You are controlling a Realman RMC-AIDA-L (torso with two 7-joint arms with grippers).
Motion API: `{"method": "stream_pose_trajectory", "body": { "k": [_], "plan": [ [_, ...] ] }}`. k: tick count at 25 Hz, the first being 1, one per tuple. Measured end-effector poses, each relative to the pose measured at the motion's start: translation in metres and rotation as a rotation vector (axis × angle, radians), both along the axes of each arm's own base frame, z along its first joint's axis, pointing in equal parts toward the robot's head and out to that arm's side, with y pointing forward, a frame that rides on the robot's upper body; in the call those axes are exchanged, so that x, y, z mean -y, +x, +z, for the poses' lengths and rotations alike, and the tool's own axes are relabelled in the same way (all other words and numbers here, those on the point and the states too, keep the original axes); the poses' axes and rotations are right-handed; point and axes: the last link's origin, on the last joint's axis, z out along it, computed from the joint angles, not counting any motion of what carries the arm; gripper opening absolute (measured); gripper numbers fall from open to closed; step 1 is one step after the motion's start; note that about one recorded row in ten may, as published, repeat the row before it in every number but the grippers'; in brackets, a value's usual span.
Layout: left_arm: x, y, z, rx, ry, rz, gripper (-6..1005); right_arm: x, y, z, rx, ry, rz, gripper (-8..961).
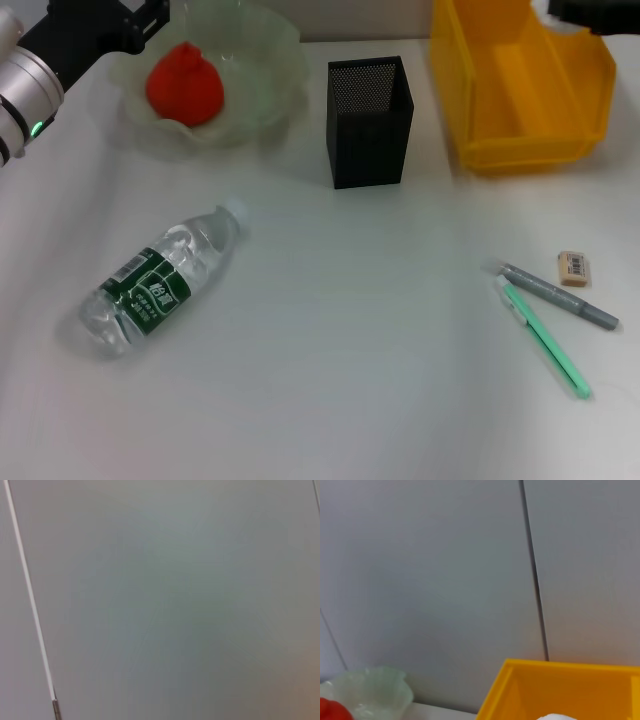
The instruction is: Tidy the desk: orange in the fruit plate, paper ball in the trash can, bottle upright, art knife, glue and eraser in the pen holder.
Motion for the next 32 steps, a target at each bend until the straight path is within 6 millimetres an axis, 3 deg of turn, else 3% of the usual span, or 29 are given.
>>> {"method": "stream_pose_trajectory", "body": {
  "k": [7,18,22,24,25,29,30,32],
  "plan": [
    [0.006,-0.003,0.002,0.069,-0.019,0.003,693,-0.011,-0.009,-0.027,0.069,0.008,0.088,420],
    [0.019,0.003,0.010,0.138,-0.154,-0.036,693,-0.011,-0.007,-0.033,0.074,0.007,0.085,481],
    [0.023,0.020,0.015,0.130,-0.257,-0.066,692,-0.013,-0.004,-0.030,0.049,0.060,0.062,618],
    [0.024,0.023,0.015,0.121,-0.290,-0.067,692,-0.014,-0.004,-0.028,0.032,0.083,0.069,618],
    [0.025,0.032,0.018,0.099,-0.390,-0.040,692,-0.013,-0.006,-0.026,-0.002,0.126,0.103,618],
    [0.026,0.036,0.019,0.089,-0.434,-0.017,692,-0.008,-0.007,-0.022,-0.078,0.216,0.166,618],
    [0.030,0.049,0.022,0.047,-0.576,0.068,692,-0.003,-0.007,-0.019,-0.136,0.284,0.210,618],
    [0.032,0.053,0.021,0.025,-0.624,0.100,692,0.001,-0.005,-0.014,-0.176,0.348,0.237,618]
  ]
}}
